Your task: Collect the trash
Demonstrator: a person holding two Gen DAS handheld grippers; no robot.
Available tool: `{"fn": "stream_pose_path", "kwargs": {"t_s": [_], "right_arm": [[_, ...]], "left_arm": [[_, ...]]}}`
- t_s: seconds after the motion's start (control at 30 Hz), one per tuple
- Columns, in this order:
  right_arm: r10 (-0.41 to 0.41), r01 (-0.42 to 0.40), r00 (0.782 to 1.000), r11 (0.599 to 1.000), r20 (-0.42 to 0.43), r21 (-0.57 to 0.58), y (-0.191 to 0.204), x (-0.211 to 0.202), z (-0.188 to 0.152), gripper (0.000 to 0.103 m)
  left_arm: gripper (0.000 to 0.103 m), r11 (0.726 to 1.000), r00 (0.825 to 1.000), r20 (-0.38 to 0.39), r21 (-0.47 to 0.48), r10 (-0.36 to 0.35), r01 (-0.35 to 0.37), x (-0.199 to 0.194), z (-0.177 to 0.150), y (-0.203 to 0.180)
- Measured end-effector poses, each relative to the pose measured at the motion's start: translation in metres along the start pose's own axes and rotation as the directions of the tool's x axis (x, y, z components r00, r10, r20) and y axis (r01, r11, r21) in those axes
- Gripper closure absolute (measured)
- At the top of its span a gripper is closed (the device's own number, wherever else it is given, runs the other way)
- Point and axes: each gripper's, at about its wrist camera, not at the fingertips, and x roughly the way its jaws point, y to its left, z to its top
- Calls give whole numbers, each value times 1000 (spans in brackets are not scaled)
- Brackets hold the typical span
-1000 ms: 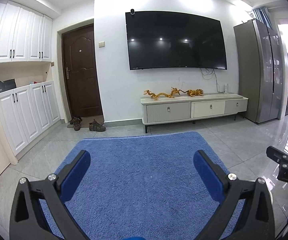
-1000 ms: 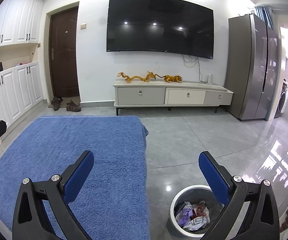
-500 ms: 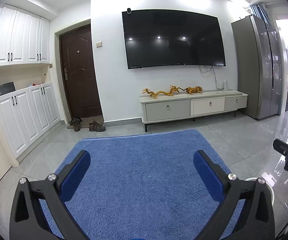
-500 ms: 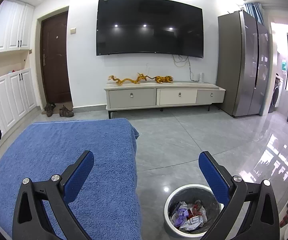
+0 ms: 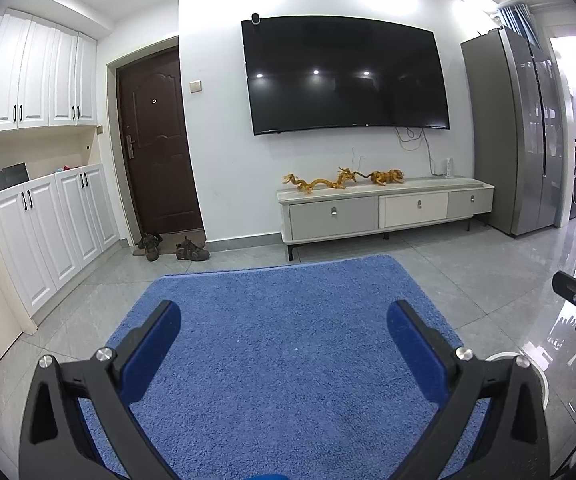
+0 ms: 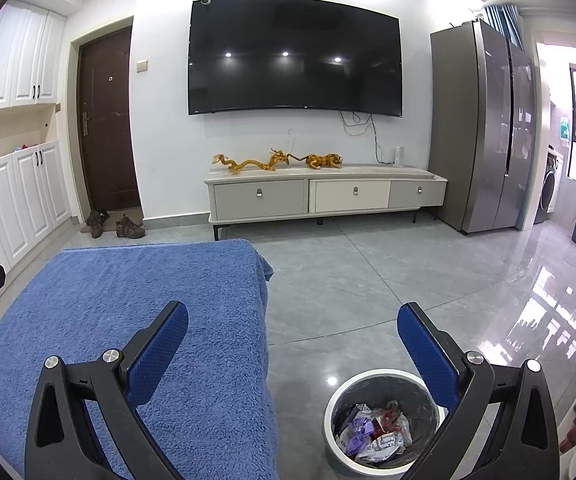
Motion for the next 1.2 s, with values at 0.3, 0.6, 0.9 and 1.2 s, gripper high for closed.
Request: {"fn": "stream_pose_path", "kwargs": {"t_s": [0.3, 0.6, 0.9, 1.2], "right_arm": [[-4, 4, 1000, 1000, 3, 9, -3, 4, -2, 0], [-6, 6, 1000, 1000, 10, 17, -4, 4, -5, 0], [-11, 11, 1000, 1000, 16, 24, -7, 4, -5, 0], [0, -1, 1000, 999, 14, 33, -9, 9, -5, 0]], "left_arm": [[0, 1000, 1000, -9, -12, 0, 0, 7, -1, 5], [0, 1000, 1000, -9, -3, -10, 10, 9, -3, 3], [0, 1000, 1000, -13, 0, -21, 21, 9, -4, -1], [0, 1000, 999, -32, 5, -11, 12, 13, -9, -1]]}}
